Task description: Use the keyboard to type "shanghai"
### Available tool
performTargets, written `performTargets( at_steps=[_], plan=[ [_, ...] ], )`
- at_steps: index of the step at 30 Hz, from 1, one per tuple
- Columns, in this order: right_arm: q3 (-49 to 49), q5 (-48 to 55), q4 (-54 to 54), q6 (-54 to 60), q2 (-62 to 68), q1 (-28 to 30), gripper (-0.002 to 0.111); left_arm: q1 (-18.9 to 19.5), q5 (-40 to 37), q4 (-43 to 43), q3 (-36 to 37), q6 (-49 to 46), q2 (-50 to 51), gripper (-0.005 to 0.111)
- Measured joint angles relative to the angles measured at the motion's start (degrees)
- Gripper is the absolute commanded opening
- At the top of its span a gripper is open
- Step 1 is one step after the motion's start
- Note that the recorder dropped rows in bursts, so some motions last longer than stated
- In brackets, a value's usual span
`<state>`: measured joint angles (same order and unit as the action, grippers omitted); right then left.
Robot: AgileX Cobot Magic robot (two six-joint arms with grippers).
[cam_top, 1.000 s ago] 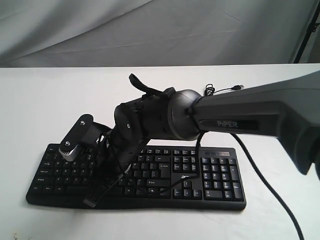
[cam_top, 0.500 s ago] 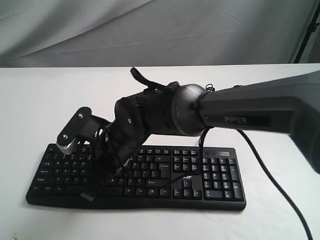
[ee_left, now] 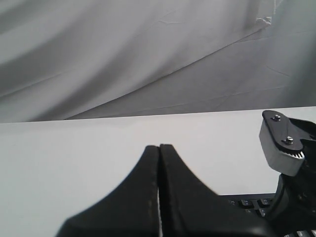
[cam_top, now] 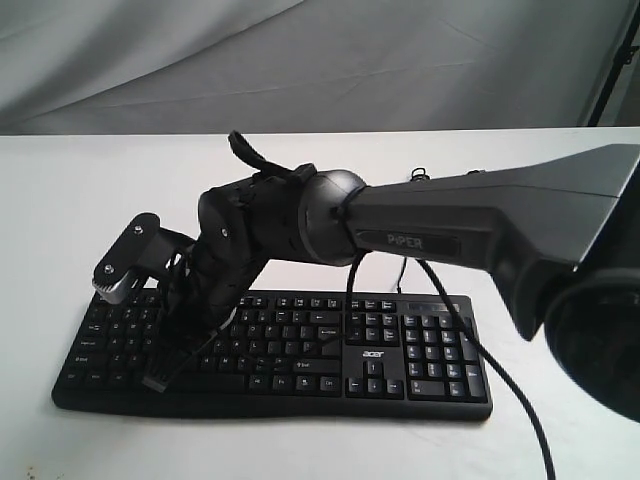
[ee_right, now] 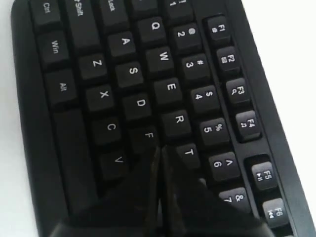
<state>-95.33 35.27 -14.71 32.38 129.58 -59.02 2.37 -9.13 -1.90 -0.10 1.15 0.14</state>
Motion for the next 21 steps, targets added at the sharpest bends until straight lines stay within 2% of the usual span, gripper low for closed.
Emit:
performTargets(
  at_steps=[21],
  plan=[
    [-0.3,0.2,-0.2,0.2,1.2,0.0,0.000,0.0,0.0,0.0,0.0,0.0,0.0,0.000]
  ],
)
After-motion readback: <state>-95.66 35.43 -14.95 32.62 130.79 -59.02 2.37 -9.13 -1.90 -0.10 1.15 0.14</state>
